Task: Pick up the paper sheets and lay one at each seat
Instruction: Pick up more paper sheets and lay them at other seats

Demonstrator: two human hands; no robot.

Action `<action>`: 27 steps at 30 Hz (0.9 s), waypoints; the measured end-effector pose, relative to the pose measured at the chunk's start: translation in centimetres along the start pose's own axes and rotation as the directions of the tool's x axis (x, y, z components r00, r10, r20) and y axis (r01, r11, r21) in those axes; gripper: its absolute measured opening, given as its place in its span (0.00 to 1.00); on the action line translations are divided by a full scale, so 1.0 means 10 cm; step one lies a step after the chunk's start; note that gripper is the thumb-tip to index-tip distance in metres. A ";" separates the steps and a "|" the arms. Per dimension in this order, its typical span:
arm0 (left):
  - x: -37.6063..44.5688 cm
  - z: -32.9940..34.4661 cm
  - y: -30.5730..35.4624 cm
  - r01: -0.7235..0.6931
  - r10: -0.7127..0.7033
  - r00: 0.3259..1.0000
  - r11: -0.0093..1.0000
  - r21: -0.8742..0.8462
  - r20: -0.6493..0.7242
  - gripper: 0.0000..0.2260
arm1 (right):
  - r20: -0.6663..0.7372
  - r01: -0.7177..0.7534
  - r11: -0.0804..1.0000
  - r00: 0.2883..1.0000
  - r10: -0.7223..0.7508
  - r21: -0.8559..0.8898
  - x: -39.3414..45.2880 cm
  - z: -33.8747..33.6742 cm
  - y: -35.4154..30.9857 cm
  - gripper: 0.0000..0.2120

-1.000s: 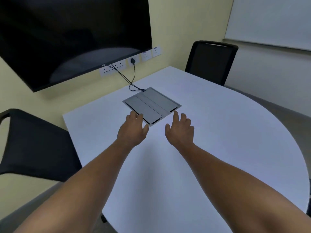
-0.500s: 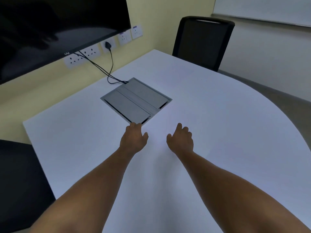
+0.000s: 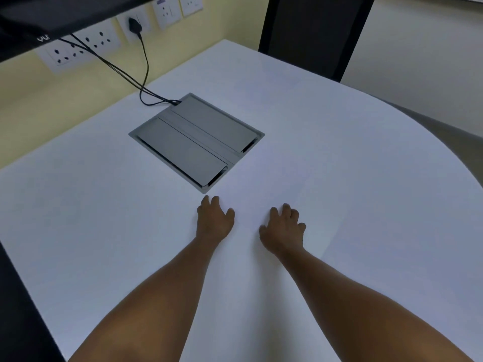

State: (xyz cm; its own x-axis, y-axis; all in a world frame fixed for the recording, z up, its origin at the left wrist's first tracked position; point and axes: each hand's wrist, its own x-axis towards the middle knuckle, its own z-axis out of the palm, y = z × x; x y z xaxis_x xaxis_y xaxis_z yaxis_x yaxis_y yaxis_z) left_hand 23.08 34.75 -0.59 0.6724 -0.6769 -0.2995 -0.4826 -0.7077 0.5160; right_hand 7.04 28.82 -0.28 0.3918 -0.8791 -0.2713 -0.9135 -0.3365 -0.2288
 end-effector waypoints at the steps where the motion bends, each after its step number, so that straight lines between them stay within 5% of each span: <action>1: 0.04 -0.01 0.01 0.021 -0.021 1.000 1.000 -0.022 -0.013 0.29 | 0.004 0.000 1.000 1.000 0.000 -0.002 0.00 0.02 0.00 0.23; 9: 0.26 -0.16 0.16 0.294 -0.309 0.950 0.847 -0.443 0.039 0.30 | 0.013 -0.022 1.000 1.000 0.021 0.017 -0.10 0.13 -0.13 0.25; 14: 0.22 -0.22 0.10 0.335 -0.317 0.942 0.849 -0.409 0.114 0.30 | 0.013 -0.032 0.999 0.999 0.031 0.026 -0.19 0.17 -0.19 0.25; 21: 0.04 -0.33 -0.11 0.293 -0.251 0.955 0.741 -0.605 0.156 0.07 | -0.037 -0.065 0.990 0.997 0.071 0.129 -0.30 0.14 -0.29 0.25; 27: -0.03 -0.62 -0.25 0.244 -0.169 0.970 0.632 -0.736 0.176 0.08 | 0.000 -0.305 0.838 0.940 0.342 0.453 -0.27 0.00 -0.35 0.27</action>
State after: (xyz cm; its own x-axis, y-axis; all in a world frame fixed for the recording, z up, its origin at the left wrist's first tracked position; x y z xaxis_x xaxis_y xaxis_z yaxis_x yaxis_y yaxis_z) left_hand 27.57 38.03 3.19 0.6351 -0.5723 -0.5188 0.2717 -0.4632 0.8436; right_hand 9.18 32.37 1.21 0.0558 -0.9411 -0.3336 -0.8348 0.1393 -0.5327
